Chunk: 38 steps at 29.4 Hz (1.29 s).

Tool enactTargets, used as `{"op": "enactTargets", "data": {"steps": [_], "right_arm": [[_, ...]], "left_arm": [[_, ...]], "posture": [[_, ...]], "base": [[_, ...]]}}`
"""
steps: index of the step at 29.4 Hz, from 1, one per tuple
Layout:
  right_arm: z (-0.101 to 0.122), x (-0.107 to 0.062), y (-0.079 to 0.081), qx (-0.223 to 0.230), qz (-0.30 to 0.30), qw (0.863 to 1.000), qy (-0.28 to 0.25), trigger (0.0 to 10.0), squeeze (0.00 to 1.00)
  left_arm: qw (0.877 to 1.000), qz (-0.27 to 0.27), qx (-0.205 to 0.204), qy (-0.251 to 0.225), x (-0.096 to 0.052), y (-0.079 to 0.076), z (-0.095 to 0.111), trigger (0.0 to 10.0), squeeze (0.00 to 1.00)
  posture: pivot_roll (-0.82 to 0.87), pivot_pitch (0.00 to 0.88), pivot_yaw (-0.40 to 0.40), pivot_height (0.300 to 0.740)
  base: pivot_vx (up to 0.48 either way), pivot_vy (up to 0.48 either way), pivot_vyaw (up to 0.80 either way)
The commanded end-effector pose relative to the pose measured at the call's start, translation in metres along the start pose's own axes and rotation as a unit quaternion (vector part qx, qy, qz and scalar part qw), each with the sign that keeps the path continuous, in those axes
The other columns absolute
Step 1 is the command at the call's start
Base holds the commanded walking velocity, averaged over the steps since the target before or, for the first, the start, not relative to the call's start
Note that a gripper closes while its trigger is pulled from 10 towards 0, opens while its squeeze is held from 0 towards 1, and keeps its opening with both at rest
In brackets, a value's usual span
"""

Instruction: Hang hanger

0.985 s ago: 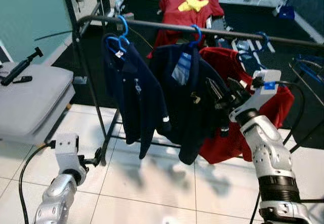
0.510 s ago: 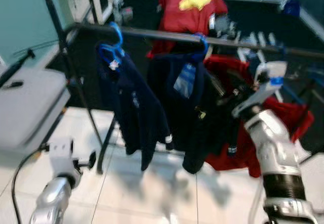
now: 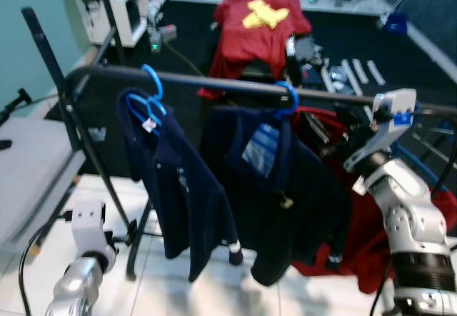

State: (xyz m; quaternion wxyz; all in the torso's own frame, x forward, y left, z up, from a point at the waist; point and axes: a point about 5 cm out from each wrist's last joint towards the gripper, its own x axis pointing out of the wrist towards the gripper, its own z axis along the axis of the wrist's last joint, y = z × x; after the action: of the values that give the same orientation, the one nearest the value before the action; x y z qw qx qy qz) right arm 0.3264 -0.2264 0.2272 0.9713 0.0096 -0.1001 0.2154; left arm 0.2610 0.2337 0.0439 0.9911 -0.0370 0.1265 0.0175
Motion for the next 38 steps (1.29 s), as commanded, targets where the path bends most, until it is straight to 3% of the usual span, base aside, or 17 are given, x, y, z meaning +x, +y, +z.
{"op": "enactTargets", "data": {"steps": [1, 4, 10, 15, 21, 23, 24, 26, 27, 28, 29, 30, 31, 33, 34, 37, 38], "right_arm": [[-0.003, -0.007, 0.001, 0.003, 0.036, 0.999, 0.032, 10.0, 0.0], [0.0, -0.015, 0.005, 0.001, 0.092, 0.994, 0.058, 10.0, 0.0], [0.004, -0.025, 0.001, -0.017, 0.116, 0.988, 0.102, 10.0, 0.0], [-0.006, -0.034, 0.007, -0.037, 0.165, 0.967, 0.193, 10.0, 0.0], [-0.018, -0.032, 0.004, -0.045, 0.141, 0.96, 0.237, 10.0, 0.0], [-0.02, -0.028, 0.0, -0.045, 0.119, 0.963, 0.238, 10.0, 0.0], [-0.02, -0.026, -0.002, -0.044, 0.106, 0.965, 0.236, 10.0, 0.0], [-0.02, -0.026, -0.002, -0.044, 0.106, 0.965, 0.236, 10.0, 0.0], [-0.021, -0.024, -0.003, -0.044, 0.098, 0.966, 0.233, 10.0, 0.0], [-0.021, -0.023, -0.001, -0.042, 0.097, 0.968, 0.229, 10.0, 0.0], [-0.021, -0.023, -0.001, -0.042, 0.097, 0.968, 0.229, 10.0, 0.0], [-0.02, -0.022, 0.001, -0.04, 0.1, 0.968, 0.226, 10.0, 0.0], [-0.02, -0.022, 0.001, -0.04, 0.1, 0.968, 0.226, 10.0, 0.0], [-0.018, -0.02, 0.004, -0.038, 0.106, 0.969, 0.218, 10.0, 0.0], [-0.018, -0.02, 0.004, -0.038, 0.106, 0.969, 0.218, 10.0, 0.0], [-0.016, -0.019, 0.006, -0.039, 0.11, 0.969, 0.217, 10.0, 0.0], [-0.016, -0.019, 0.006, -0.039, 0.109, 0.969, 0.216, 10.0, 0.0]], "left_arm": [[1.0, 0.006, 0.012, 0.024, -0.005, 0.003, -0.012, 10.0, 0.0], [0.999, 0.007, 0.022, 0.036, -0.008, 0.004, -0.017, 10.0, 0.0], [0.999, 0.016, 0.023, 0.046, -0.013, 0.007, -0.025, 10.0, 0.0], [0.997, 0.056, 0.022, 0.056, -0.022, 0.015, -0.038, 10.0, 0.0], [0.996, 0.066, 0.029, 0.053, -0.023, 0.016, -0.038, 10.0, 0.0], [0.994, 0.069, 0.07, 0.056, -0.024, 0.016, -0.038, 10.0, 0.0], [0.989, 0.073, 0.112, 0.059, -0.025, 0.017, -0.037, 10.0, 0.0], [0.989, 0.073, 0.112, 0.059, -0.025, 0.017, -0.037, 10.0, 0.0], [0.984, 0.073, 0.151, 0.058, -0.026, 0.017, -0.037, 10.0, 0.0], [0.971, 0.072, 0.222, 0.056, -0.028, 0.016, -0.037, 10.0, 0.0], [0.971, 0.072, 0.222, 0.056, -0.028, 0.016, -0.037, 10.0, 0.0], [0.959, 0.071, 0.27, 0.051, -0.03, 0.015, -0.037, 10.0, 0.0], [0.959, 0.071, 0.27, 0.051, -0.03, 0.015, -0.037, 10.0, 0.0], [0.931, 0.07, 0.357, 0.041, -0.034, 0.012, -0.038, 10.0, 0.0], [0.931, 0.07, 0.357, 0.041, -0.034, 0.012, -0.038, 10.0, 0.0], [0.897, 0.063, 0.438, 0.026, -0.037, 0.006, -0.04, 10.0, 0.0], [0.91, 0.062, 0.409, 0.03, -0.038, 0.006, -0.046, 10.0, 0.0]], "posture": [[-0.06, 0.12, -0.042, 0.74], [-0.06, 0.121, -0.041, 0.74], [-0.07, 0.116, -0.039, 0.74], [-0.06, 0.12, -0.047, 0.74], [-0.06, 0.119, -0.049, 0.74], [-0.05, 0.122, -0.048, 0.74], [-0.05, 0.122, -0.048, 0.74], [-0.05, 0.122, -0.048, 0.74], [-0.05, 0.123, -0.048, 0.74], [-0.04, 0.125, -0.047, 0.74], [-0.04, 0.125, -0.047, 0.74], [-0.04, 0.125, -0.046, 0.74], [-0.04, 0.125, -0.046, 0.74], [-0.04, 0.129, -0.049, 0.74], [-0.04, 0.129, -0.049, 0.74], [-0.04, 0.129, -0.047, 0.74], [-0.04, 0.128, -0.05, 0.74]], "base": [[0.0, 0.0, 0.0], [0.0, 0.0, 0.0], [0.0, 0.0, 0.0], [0.0, 0.0, 0.0], [0.0, 0.0, 0.0], [0.0, 0.0, 0.0], [0.0, 0.0, 0.0], [0.0, 0.0, 0.0], [0.0, 0.0, 0.0], [0.0, 0.0, 0.0], [0.0, 0.0, 0.0], [0.0, 0.0, 0.0], [0.0, 0.0, 0.0], [0.0, 0.0, 0.0], [0.0, 0.0, 0.0], [0.0, 0.0, 0.0], [0.0, 0.0, 0.0]]}}
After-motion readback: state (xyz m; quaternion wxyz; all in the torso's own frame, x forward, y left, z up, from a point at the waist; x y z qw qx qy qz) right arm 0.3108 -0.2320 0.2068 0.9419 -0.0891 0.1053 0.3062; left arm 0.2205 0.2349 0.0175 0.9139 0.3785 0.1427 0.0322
